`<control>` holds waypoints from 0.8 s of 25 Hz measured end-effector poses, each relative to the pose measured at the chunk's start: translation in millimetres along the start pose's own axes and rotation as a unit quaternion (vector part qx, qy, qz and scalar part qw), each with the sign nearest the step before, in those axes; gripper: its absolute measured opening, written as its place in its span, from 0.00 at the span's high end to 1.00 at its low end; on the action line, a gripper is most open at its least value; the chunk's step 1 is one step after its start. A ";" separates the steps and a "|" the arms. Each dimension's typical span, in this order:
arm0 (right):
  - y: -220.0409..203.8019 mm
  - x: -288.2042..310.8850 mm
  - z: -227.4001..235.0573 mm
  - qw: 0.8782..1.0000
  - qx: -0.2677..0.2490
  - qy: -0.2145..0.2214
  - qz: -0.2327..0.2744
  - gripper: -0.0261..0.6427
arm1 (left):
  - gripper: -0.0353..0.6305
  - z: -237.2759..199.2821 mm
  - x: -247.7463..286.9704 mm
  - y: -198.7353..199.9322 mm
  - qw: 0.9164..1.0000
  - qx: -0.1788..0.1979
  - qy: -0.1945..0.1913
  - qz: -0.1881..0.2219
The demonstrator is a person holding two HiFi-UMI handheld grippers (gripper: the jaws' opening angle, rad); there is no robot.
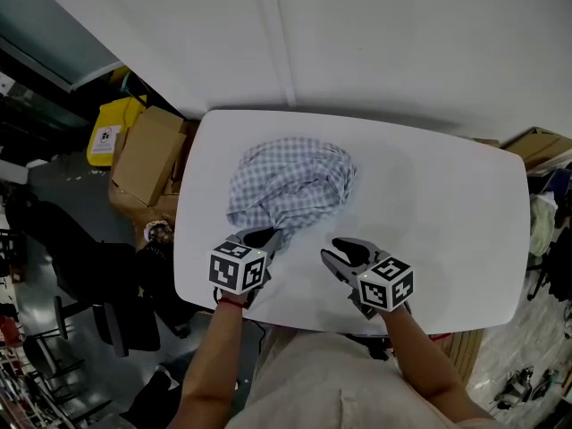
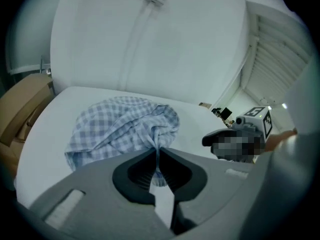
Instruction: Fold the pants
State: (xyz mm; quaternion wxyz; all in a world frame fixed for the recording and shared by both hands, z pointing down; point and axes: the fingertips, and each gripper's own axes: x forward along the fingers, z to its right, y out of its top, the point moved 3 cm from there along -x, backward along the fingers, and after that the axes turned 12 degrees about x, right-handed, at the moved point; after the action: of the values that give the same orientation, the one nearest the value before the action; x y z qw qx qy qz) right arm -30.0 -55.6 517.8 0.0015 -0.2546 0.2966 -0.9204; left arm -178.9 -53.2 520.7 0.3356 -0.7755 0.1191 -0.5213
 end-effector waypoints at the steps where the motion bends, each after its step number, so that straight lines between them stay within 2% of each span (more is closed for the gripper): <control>1: -0.9 0.1 0.2 1.000 0.003 0.000 0.000 0.74 | 0.90 7.1 -2.0 1.1 1.000 -0.007 -0.003 0.005; 6: -7.0 -5.1 1.9 1.000 0.024 0.001 0.004 0.72 | 0.90 51.9 -7.9 5.7 0.997 -0.053 -0.039 0.041; 10: -11.4 -19.6 9.1 0.998 0.053 -0.003 0.016 0.71 | 0.91 89.3 -6.4 10.1 0.990 -0.090 -0.084 0.068; 13: -15.8 -34.7 17.9 0.996 0.080 -0.008 0.030 0.71 | 0.91 108.0 -0.8 10.1 0.985 -0.118 -0.103 0.079; 16: -25.8 -47.2 20.6 0.997 0.064 -0.014 0.027 0.68 | 0.91 117.2 1.2 13.0 0.975 -0.160 -0.118 0.095; 20: -47.5 -53.1 20.2 0.999 0.009 -0.035 0.003 0.61 | 0.91 122.2 2.8 22.5 0.964 -0.205 -0.134 0.109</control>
State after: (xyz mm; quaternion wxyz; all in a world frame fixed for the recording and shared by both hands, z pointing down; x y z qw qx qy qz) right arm 32.8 -19.3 532.9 0.0167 -0.2857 0.2891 -0.9135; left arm -65.4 -23.0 480.0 0.2373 -0.8727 0.2610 -0.3376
